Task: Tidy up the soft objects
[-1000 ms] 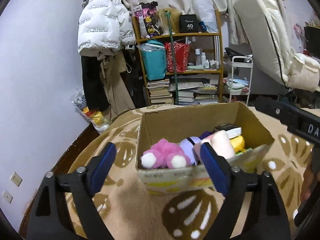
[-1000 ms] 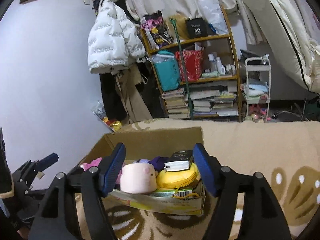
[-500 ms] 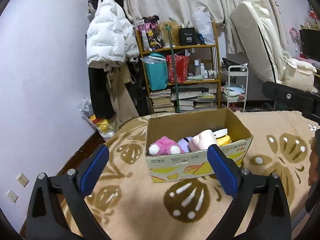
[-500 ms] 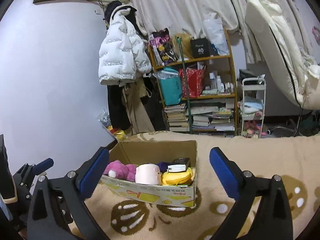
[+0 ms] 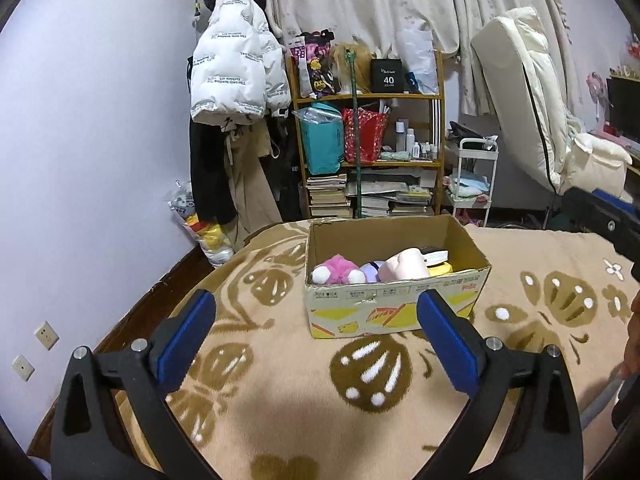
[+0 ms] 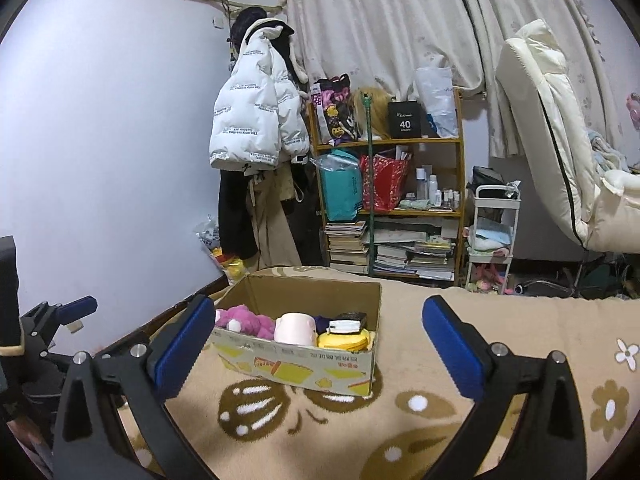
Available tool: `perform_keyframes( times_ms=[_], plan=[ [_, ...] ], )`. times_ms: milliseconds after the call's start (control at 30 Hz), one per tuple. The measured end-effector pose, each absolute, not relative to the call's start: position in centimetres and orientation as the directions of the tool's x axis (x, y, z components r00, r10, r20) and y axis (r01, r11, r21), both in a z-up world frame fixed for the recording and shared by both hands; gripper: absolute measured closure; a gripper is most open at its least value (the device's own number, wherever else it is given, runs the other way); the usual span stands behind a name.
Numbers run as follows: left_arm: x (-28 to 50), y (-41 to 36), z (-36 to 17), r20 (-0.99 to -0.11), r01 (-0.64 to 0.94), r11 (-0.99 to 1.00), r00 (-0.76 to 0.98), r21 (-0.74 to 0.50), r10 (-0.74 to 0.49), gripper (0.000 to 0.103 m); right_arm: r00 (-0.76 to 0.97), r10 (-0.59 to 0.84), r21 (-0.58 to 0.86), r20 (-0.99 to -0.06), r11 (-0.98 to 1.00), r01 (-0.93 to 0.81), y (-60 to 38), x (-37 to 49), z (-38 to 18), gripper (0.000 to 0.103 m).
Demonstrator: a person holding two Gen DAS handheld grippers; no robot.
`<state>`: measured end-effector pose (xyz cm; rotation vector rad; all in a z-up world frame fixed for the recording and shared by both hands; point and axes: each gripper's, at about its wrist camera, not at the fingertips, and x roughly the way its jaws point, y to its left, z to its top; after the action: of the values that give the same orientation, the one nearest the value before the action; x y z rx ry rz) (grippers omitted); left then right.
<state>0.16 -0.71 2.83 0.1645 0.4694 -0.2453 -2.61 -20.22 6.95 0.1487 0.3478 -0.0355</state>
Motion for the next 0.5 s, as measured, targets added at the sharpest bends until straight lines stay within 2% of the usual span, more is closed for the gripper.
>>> perform_keyframes(
  times_ms=[200, 500],
  plan=[
    [-1.4, 0.0, 3.5, -0.432, 0.276, 0.956, 0.877, 0.096, -0.21, 0.003, 0.949, -0.007, 0.163, -0.314, 0.985, 0.061, -20.6, -4.3, 6.6, 0.0],
    [-3.0, -0.5, 3.9, -0.367, 0.342, 0.934, 0.886, 0.102, -0.284, 0.003, 0.944, -0.032, 0.139, -0.327, 0.987, 0.082, -20.9, -5.5, 5.8, 0.0]
  ],
)
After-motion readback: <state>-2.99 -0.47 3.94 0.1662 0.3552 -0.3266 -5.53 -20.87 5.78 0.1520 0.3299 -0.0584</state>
